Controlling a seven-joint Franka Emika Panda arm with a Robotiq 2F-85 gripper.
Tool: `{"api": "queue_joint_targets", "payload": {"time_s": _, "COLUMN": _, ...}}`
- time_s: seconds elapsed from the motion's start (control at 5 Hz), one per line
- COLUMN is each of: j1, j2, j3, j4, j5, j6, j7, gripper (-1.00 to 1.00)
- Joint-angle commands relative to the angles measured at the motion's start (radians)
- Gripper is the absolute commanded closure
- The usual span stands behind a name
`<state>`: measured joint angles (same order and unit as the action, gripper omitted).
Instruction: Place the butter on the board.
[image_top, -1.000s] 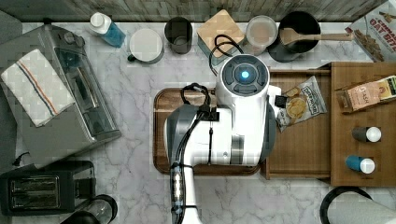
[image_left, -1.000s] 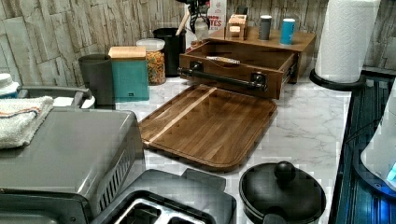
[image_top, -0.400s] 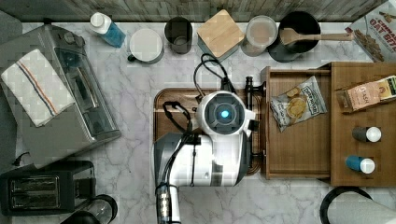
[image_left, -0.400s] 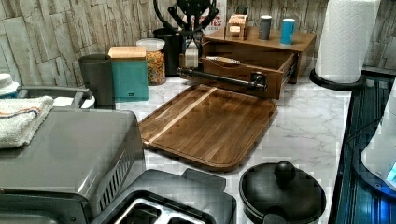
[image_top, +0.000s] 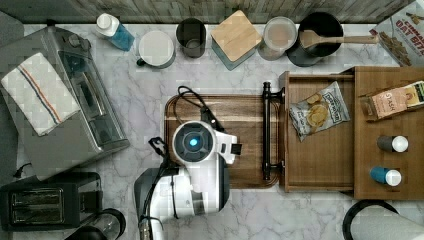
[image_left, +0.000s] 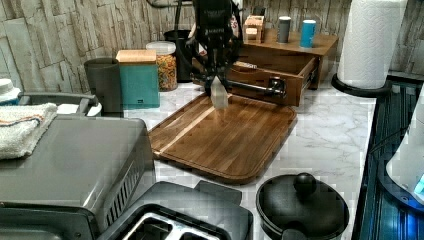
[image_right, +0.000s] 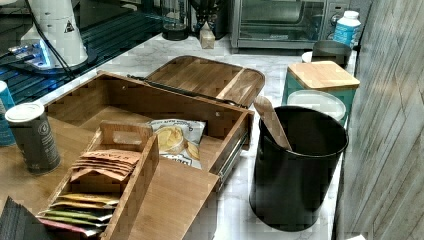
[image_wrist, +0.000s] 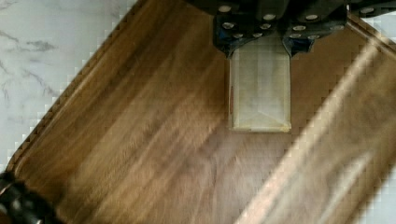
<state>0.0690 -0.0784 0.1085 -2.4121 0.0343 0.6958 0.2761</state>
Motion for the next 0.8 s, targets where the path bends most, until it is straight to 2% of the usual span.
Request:
{"api": "queue_joint_targets", "payload": {"time_s": 0.2, "j1": 0.027, "j2": -0.03, "j3": 0.066, "j4": -0.161, "j5": -0.12, "j6": 0.287, "j7": 0.079, "gripper": 1.0}}
{"api": "queue_joint_targets", "payload": {"time_s": 0.4, "j1": 0.039, "j2": 0.02, "j3": 0.077, "j4": -0.145, "j5": -0.068, "j6": 0.301, "j7": 0.095, "gripper": 1.0}}
{"api": "queue_joint_targets", "payload": {"time_s": 0.6, "j1": 0.04, "j2": 0.069, "j3": 0.084, "j4": -0.147, "j5": -0.12, "j6": 0.369, "j7": 0.177, "gripper": 1.0}}
{"api": "queue_joint_targets", "payload": {"time_s": 0.8, "j1": 0.075, "j2": 0.087, "j3": 0.055, "j4": -0.144, "j5": -0.044, "j6": 0.403, "j7": 0.157, "gripper": 1.0}}
